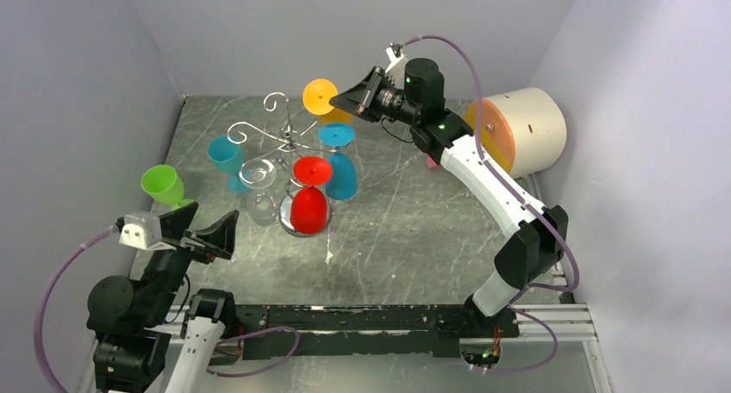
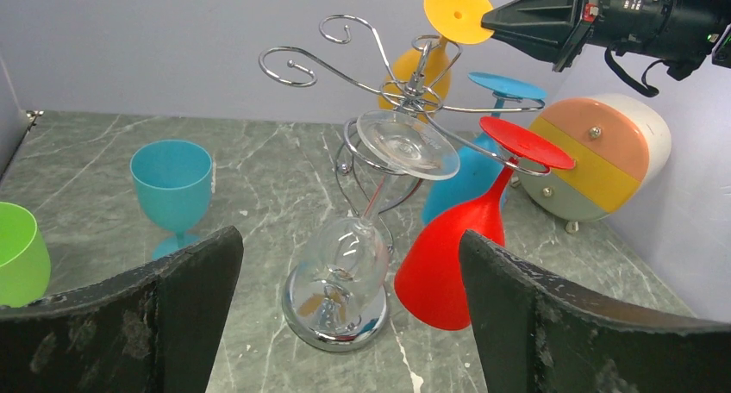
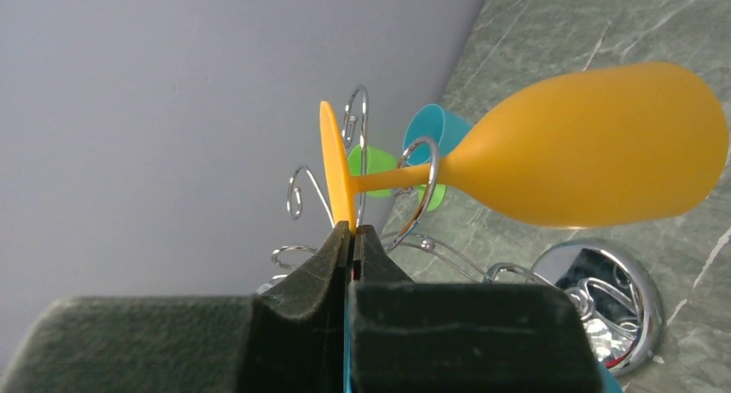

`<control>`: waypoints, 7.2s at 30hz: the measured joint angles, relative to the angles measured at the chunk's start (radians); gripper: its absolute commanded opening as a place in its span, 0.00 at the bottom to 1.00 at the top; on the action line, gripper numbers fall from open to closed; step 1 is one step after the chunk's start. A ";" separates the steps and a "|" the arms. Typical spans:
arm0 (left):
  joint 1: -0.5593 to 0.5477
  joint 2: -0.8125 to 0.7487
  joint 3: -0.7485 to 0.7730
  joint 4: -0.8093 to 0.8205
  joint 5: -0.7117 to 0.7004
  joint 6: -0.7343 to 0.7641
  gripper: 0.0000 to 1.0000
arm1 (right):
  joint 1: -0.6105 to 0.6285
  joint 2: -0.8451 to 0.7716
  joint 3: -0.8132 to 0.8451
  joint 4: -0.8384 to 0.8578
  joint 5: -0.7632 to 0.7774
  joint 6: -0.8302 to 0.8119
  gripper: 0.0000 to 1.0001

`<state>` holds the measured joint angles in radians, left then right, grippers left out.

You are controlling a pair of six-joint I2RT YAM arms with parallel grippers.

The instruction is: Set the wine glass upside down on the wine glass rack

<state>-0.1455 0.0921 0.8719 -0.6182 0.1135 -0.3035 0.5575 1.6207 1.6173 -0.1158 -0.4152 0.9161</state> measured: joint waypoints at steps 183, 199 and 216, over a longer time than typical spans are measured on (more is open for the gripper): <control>0.495 0.541 0.293 0.387 0.208 -0.531 0.09 | -0.041 -0.681 -0.422 0.032 0.128 -0.595 0.75; 0.441 0.509 0.040 0.920 0.607 -0.656 0.07 | 0.049 -0.504 -0.336 0.240 0.192 -0.515 0.44; 0.416 0.492 0.041 0.957 0.631 -0.670 0.07 | 0.395 -0.353 -0.226 0.351 0.334 -0.688 0.39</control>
<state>0.2703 0.5838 0.9127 0.3386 0.7441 -0.9733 0.9527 1.2675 1.3914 0.2348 -0.0814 0.2279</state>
